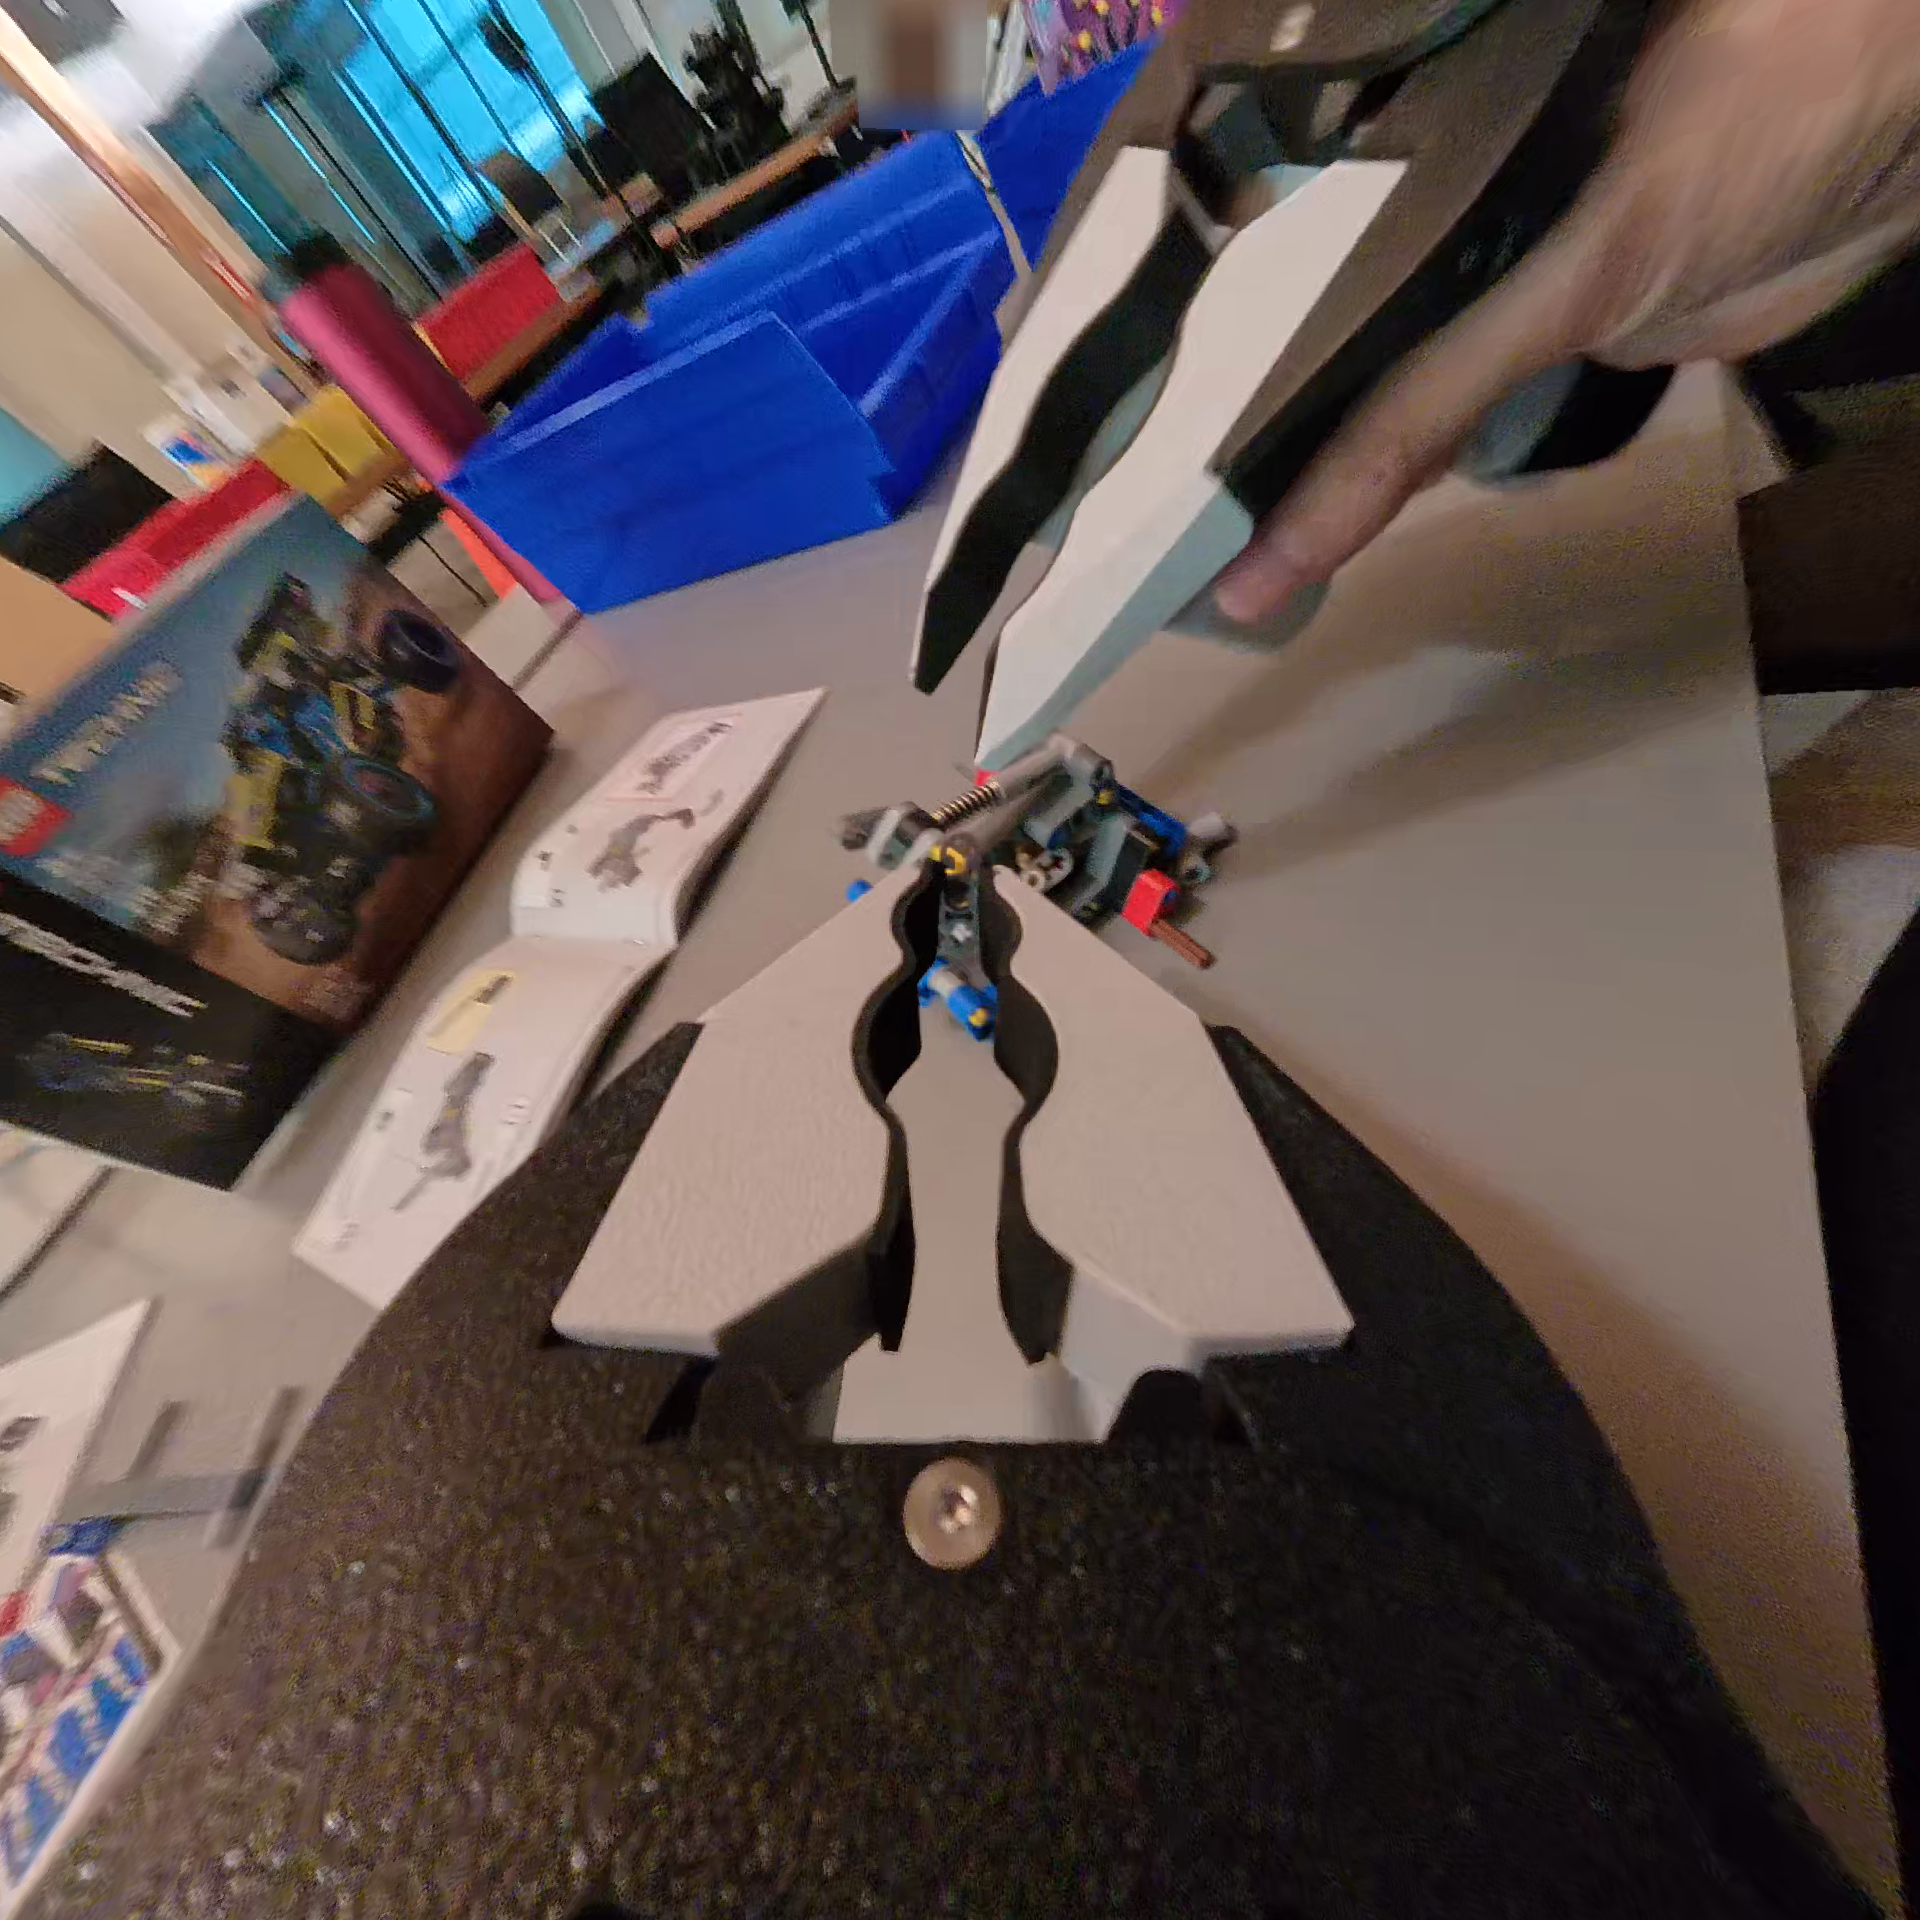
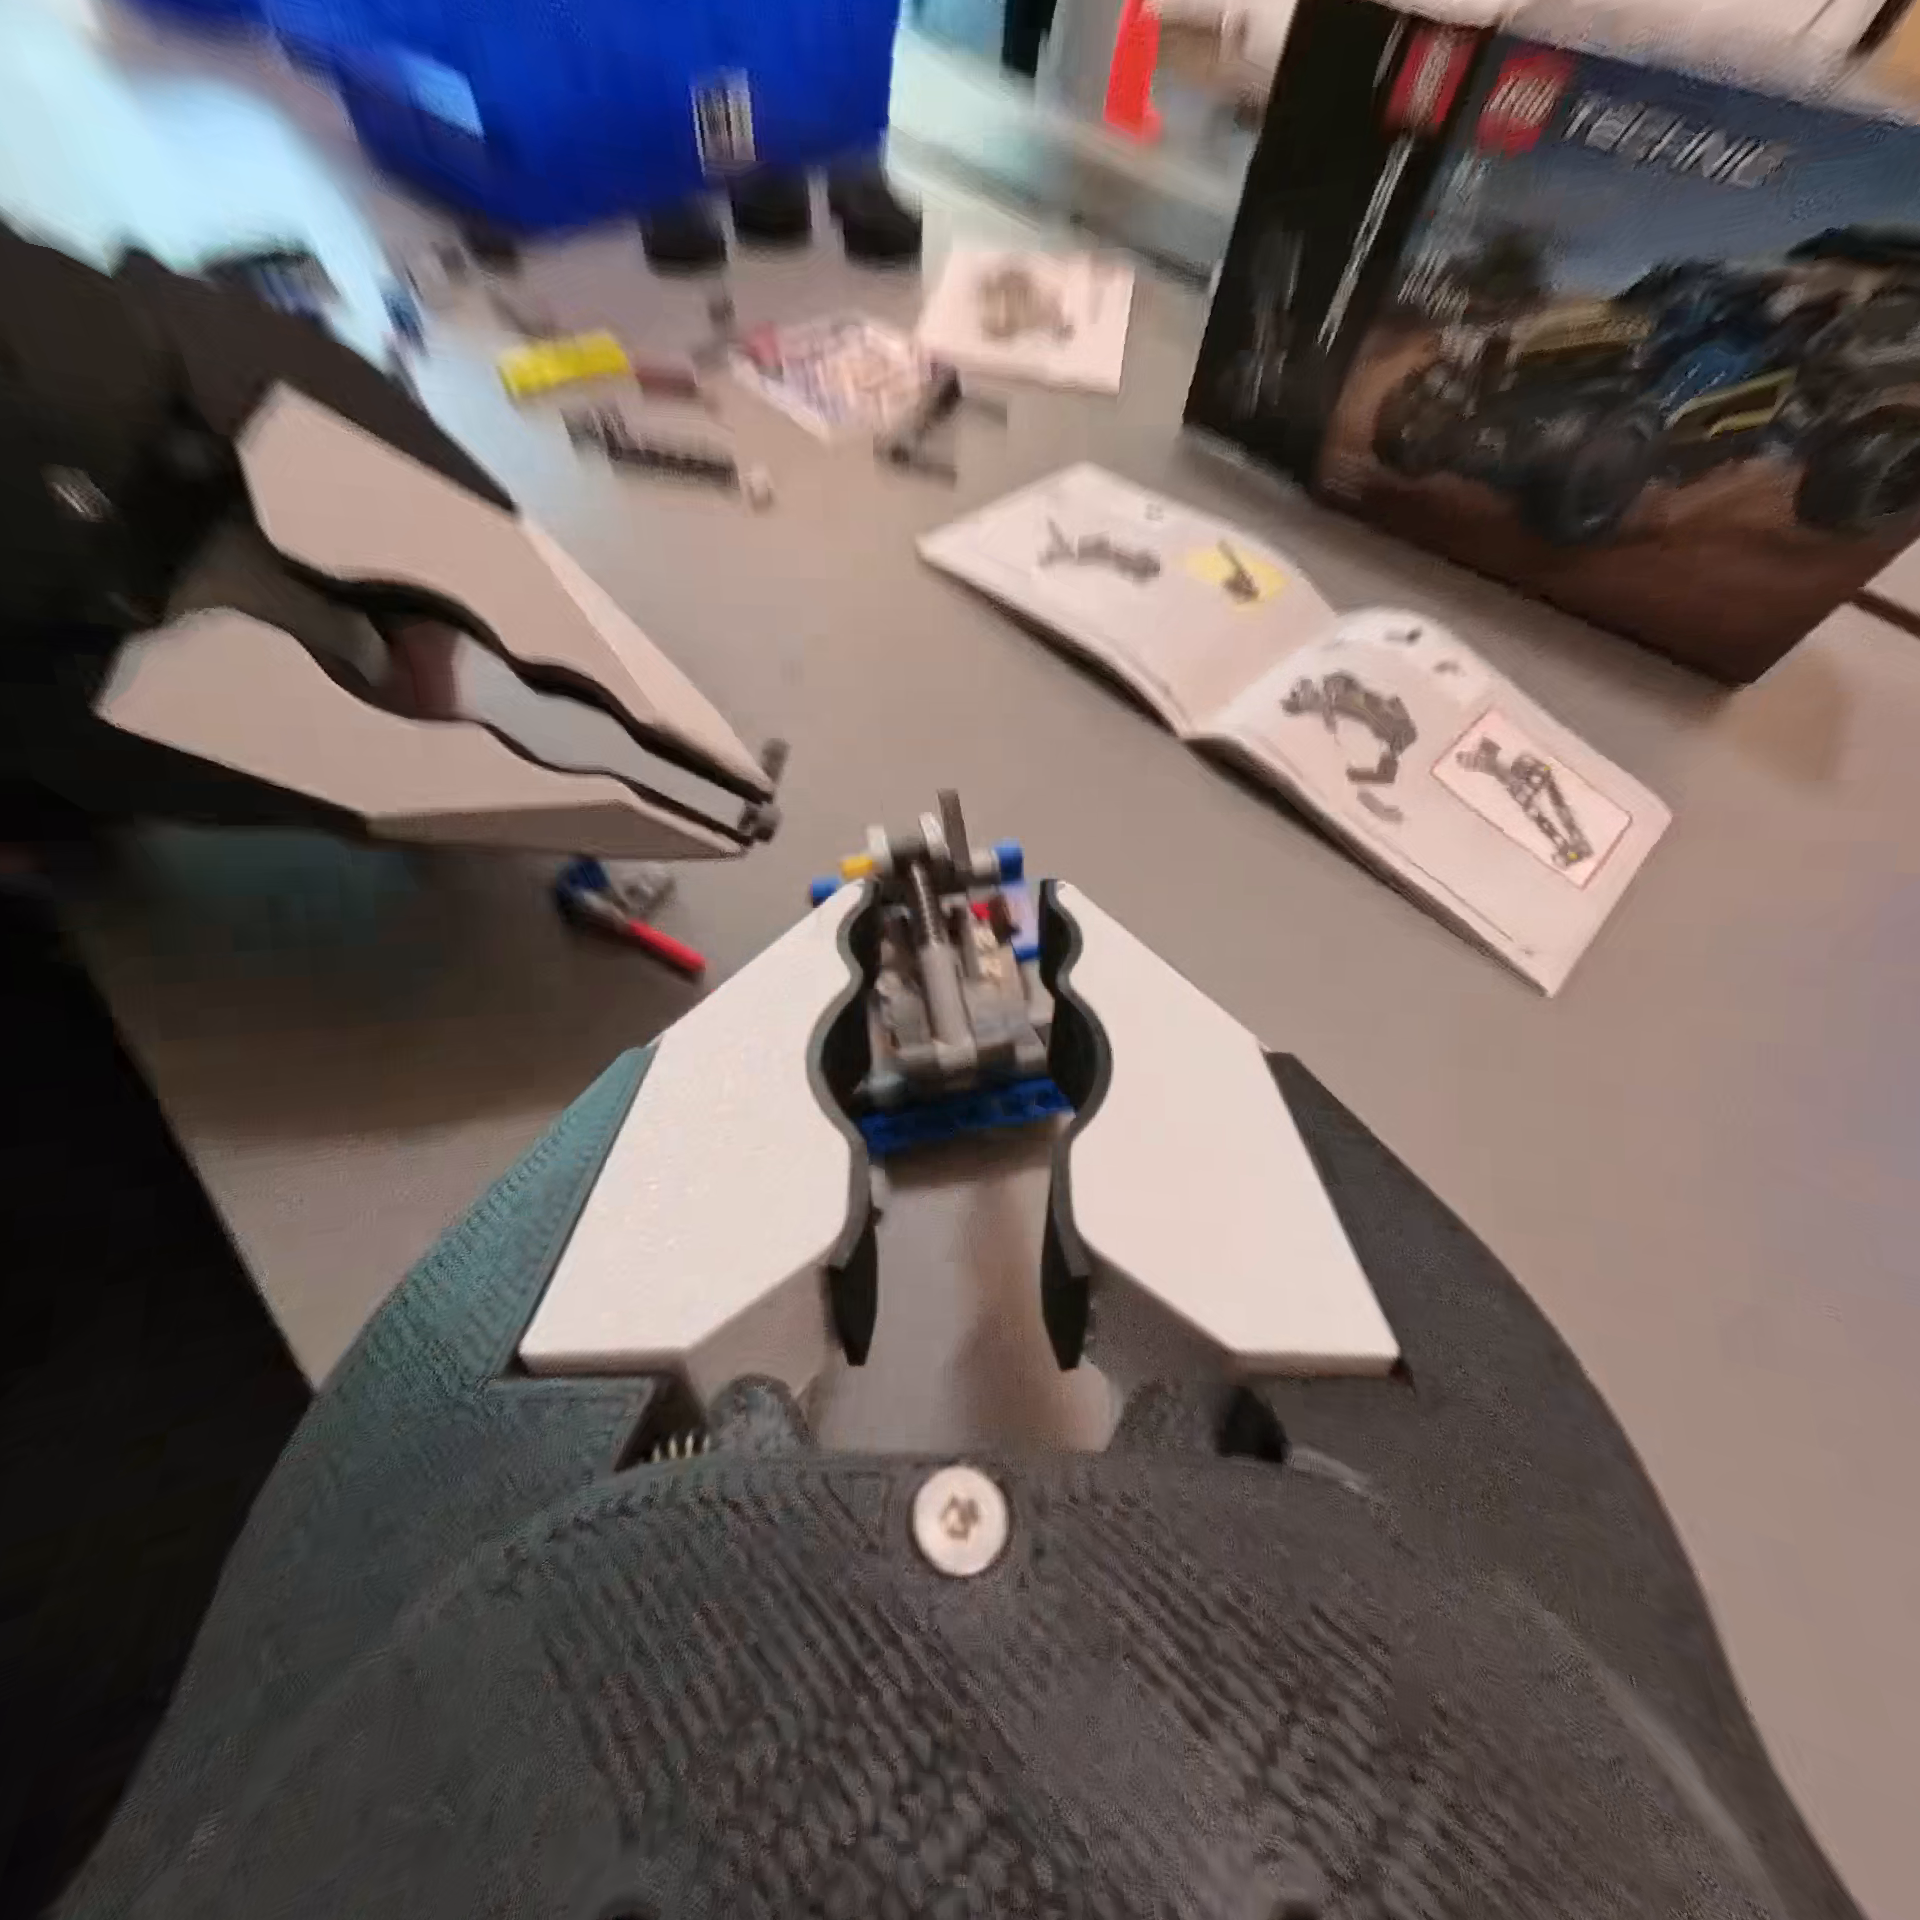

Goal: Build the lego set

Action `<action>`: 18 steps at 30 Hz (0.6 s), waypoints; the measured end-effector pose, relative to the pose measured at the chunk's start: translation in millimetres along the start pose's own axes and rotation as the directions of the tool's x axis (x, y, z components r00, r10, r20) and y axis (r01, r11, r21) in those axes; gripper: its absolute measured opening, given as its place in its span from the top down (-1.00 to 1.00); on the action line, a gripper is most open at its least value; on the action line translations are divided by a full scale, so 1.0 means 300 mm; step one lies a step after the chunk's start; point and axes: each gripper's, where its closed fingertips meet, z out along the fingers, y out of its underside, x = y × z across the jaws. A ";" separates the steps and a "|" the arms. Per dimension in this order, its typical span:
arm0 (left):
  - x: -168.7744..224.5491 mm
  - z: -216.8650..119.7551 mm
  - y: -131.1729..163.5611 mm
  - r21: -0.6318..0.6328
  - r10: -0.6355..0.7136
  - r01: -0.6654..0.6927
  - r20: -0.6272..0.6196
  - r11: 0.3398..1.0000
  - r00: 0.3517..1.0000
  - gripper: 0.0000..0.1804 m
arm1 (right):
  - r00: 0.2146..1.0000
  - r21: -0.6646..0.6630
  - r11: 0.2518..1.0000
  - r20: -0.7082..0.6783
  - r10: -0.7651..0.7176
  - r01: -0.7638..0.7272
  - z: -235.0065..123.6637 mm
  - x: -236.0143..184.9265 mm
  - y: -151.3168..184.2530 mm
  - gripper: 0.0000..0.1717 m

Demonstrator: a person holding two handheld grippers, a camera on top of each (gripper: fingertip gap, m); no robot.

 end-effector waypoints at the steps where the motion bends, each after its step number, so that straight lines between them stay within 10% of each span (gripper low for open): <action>1: 0.001 0.009 0.011 -0.019 -0.014 0.014 -0.001 1.000 1.000 0.96 | 0.999 -0.068 0.997 -0.005 -0.043 0.043 0.017 0.007 0.027 0.67; 18: -0.021 0.023 0.021 -0.034 0.093 -0.090 0.093 0.995 0.991 0.96 | 0.977 -0.167 0.962 0.042 -0.211 0.215 0.097 -0.013 0.069 0.95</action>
